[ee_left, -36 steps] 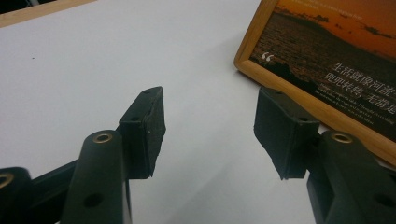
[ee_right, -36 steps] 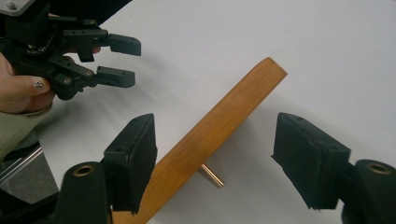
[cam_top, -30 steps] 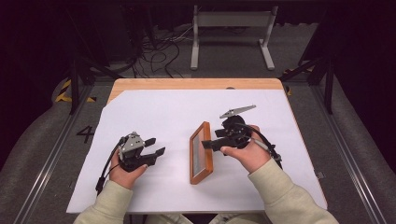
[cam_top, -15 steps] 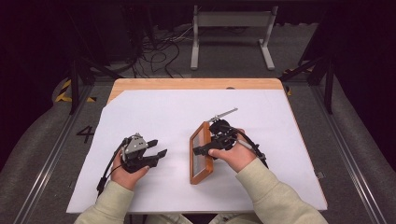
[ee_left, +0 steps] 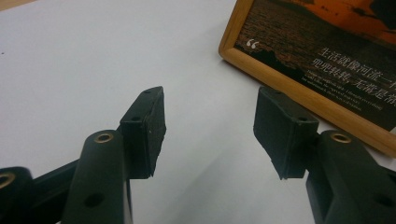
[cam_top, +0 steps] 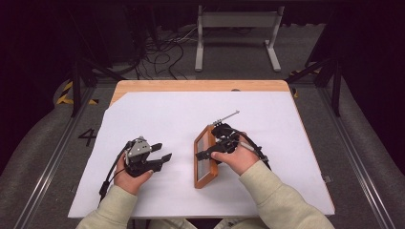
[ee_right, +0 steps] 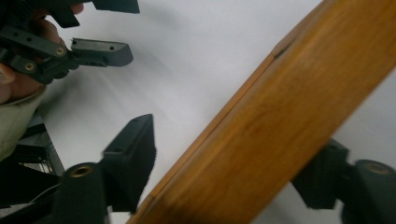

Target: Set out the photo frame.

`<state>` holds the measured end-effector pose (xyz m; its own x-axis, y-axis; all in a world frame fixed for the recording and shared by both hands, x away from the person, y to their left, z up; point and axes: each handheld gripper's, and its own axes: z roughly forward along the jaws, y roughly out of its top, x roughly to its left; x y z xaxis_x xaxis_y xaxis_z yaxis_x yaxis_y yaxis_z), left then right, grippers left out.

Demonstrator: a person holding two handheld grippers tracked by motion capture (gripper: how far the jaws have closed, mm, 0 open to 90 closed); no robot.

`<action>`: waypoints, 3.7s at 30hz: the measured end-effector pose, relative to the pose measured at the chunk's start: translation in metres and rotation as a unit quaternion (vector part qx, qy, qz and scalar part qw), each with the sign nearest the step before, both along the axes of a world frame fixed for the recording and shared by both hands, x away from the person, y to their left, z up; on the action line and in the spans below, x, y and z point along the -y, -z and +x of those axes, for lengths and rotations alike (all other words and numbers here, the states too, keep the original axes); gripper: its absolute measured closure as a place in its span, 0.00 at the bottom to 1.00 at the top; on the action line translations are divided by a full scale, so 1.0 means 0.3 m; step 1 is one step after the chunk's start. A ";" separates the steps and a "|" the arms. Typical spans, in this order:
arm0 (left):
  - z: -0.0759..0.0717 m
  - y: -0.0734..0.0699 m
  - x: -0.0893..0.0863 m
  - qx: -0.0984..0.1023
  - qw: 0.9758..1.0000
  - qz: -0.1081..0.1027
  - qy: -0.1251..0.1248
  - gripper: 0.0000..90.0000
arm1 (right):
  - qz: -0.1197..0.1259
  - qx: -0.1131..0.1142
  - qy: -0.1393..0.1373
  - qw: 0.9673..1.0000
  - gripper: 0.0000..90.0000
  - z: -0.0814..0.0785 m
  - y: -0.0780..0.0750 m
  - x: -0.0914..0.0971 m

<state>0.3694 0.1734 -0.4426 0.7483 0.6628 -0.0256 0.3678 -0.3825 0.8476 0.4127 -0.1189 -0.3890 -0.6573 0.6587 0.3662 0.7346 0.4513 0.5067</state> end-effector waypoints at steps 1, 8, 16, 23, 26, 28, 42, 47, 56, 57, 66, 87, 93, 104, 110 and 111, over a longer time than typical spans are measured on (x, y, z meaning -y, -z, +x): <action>0.000 0.000 0.001 -0.001 1.000 -0.001 0.000 0.49 | -0.002 0.001 0.001 1.000 0.37 0.000 0.000 0.002; -0.001 0.000 -0.001 0.000 1.000 0.001 -0.002 0.48 | -0.017 -0.006 0.005 1.000 0.45 0.002 -0.008 -0.002; -0.003 -0.001 0.000 0.001 1.000 -0.004 -0.003 0.48 | -0.036 -0.020 -0.008 0.999 0.66 0.007 -0.031 0.002; -0.003 -0.003 -0.003 0.005 1.000 -0.004 -0.001 0.48 | -0.053 -0.025 -0.022 0.998 0.76 0.012 -0.051 0.003; -0.003 -0.004 -0.004 0.006 1.000 -0.003 -0.001 0.48 | -0.049 -0.034 -0.028 0.998 0.78 0.015 -0.055 0.003; -0.003 -0.004 -0.005 0.005 1.000 -0.002 -0.001 0.48 | -0.056 -0.034 -0.046 0.997 0.79 0.011 -0.067 -0.006; -0.014 -0.007 -0.026 -0.001 1.000 -0.007 -0.015 0.47 | -0.128 0.049 -0.193 0.972 0.80 0.031 -0.232 -0.004; -0.024 -0.003 -0.045 -0.002 1.000 -0.008 -0.020 0.46 | -0.157 0.080 -0.250 0.952 0.80 0.048 -0.279 -0.006; -0.043 -0.001 -0.072 -0.003 0.999 -0.011 -0.033 0.46 | -0.204 0.101 -0.345 0.911 0.80 0.085 -0.280 -0.023; -0.043 -0.001 -0.072 -0.002 0.999 -0.009 -0.033 0.46 | -0.210 0.102 -0.354 0.906 0.80 0.089 -0.278 -0.026; -0.040 -0.001 -0.071 -0.002 0.999 -0.009 -0.031 0.46 | -0.228 0.084 -0.373 0.895 0.80 0.132 -0.204 -0.035; -0.039 0.003 -0.067 -0.005 0.999 -0.010 -0.031 0.46 | -0.188 0.071 -0.375 0.905 0.76 0.186 -0.114 -0.034; -0.039 0.003 -0.067 -0.006 0.999 -0.010 -0.031 0.45 | -0.187 0.095 -0.336 0.918 0.66 0.200 -0.116 -0.019; -0.039 0.001 -0.068 -0.006 0.999 -0.014 -0.029 0.45 | -0.144 0.132 -0.287 0.938 0.54 0.201 -0.143 0.023; -0.035 0.000 -0.068 -0.002 0.999 -0.018 -0.027 0.44 | -0.122 0.152 -0.268 0.943 0.53 0.187 -0.168 0.066; -0.034 -0.001 -0.068 0.000 0.999 -0.025 -0.028 0.44 | -0.113 0.161 -0.261 0.945 0.53 0.178 -0.178 0.084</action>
<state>0.3593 0.1938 -0.4424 0.7101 0.7015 -0.0596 0.3869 -0.3181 0.8655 0.4661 -0.1441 -0.3356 -0.9677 0.2516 -0.0189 0.2066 0.8333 0.5127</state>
